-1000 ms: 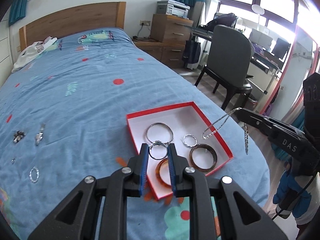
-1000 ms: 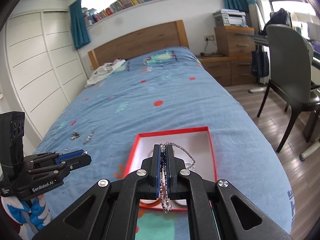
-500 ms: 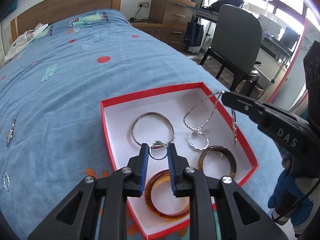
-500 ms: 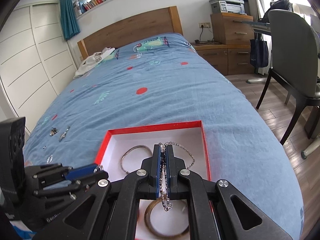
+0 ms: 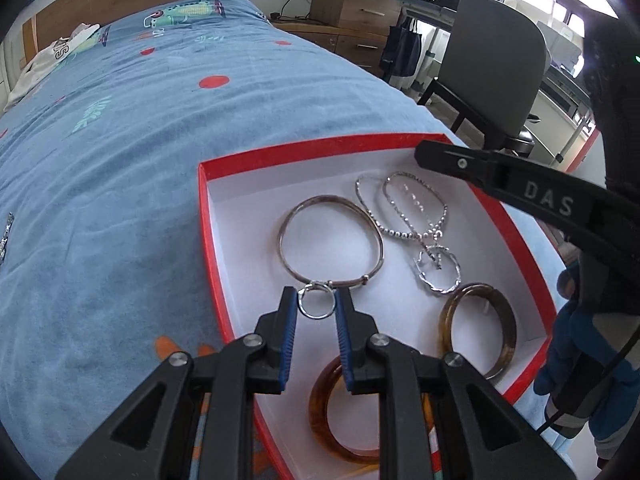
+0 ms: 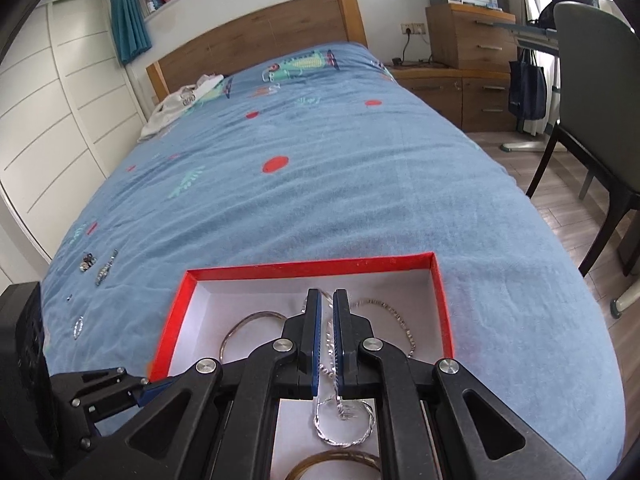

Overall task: Organize jewelry
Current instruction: 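Open both grippers to release the ring and necklace into the box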

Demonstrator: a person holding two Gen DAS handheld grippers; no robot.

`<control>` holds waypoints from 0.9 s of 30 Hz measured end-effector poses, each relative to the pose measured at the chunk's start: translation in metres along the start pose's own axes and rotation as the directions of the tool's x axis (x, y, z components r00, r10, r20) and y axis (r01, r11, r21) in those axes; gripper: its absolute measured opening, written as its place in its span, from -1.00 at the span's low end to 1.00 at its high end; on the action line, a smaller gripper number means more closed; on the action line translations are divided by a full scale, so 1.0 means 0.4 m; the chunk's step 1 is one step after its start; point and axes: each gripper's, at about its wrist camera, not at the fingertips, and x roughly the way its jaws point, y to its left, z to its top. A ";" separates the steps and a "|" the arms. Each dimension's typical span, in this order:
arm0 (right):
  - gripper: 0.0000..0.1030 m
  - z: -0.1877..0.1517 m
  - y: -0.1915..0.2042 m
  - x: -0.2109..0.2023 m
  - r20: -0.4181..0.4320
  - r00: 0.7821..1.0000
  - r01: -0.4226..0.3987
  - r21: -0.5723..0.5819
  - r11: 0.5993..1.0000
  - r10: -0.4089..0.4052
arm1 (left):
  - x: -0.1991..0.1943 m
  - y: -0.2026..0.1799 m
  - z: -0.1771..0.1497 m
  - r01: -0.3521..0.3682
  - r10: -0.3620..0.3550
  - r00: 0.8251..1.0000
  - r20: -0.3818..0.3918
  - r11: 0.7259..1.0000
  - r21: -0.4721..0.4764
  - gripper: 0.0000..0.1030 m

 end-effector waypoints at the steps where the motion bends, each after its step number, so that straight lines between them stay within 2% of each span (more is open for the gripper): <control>1: -0.87 -0.001 -0.001 0.006 -0.009 1.000 0.004 0.001 1.000 -0.004 | 0.002 -0.001 -0.001 0.004 -0.004 1.000 -0.001 1.000 0.000 -0.65; 7: -0.87 -0.008 -0.019 0.019 -0.031 0.999 0.011 0.029 1.000 -0.010 | 0.009 -0.005 0.000 0.006 -0.006 1.000 0.000 1.000 -0.003 -0.64; 12: -0.58 -0.008 -0.019 0.002 -0.015 1.000 0.016 0.033 0.999 -0.015 | 0.008 0.000 0.003 0.010 -0.010 1.000 -0.014 1.000 -0.013 -0.63; 18: -0.55 -0.023 -0.022 -0.045 0.002 1.000 0.017 0.048 0.999 -0.017 | 0.012 -0.008 0.003 -0.008 0.009 0.999 -0.032 1.000 0.009 -0.62; 25: -0.47 -0.034 -0.038 -0.119 0.029 0.999 0.030 0.062 0.998 -0.032 | -0.006 -0.022 -0.002 -0.025 0.026 0.999 -0.039 1.000 0.009 -0.36; 27: -0.46 -0.039 -0.041 -0.150 0.039 0.999 0.032 0.068 0.997 -0.034 | -0.026 -0.022 -0.001 -0.030 0.030 0.999 -0.029 1.000 0.000 -0.34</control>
